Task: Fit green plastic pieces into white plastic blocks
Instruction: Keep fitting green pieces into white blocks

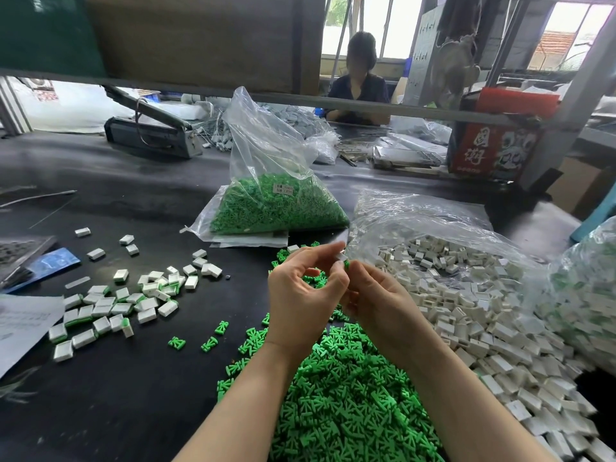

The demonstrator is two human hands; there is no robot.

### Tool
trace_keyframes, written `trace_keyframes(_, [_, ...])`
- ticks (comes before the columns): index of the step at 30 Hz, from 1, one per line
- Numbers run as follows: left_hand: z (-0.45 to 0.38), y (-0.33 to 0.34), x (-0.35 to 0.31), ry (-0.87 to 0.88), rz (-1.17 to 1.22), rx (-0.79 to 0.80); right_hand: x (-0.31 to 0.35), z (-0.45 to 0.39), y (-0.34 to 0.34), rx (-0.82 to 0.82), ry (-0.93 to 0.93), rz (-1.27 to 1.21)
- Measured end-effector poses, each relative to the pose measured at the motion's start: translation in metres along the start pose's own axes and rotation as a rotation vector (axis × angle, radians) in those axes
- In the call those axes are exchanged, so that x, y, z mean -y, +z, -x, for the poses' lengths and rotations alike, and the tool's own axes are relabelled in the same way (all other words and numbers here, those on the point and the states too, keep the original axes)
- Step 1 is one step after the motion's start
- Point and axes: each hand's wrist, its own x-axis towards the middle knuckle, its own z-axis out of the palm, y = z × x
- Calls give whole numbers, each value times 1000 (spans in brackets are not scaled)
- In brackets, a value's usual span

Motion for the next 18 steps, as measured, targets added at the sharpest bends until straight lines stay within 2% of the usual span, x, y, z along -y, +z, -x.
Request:
trace_keyframes(8, [0, -1, -1, -19, -19, 17, 3, 1, 3, 11, -21, 95])
trace_keyframes(18, [1, -1, -2, -127, 65, 9, 1, -1, 1, -18, -23, 149])
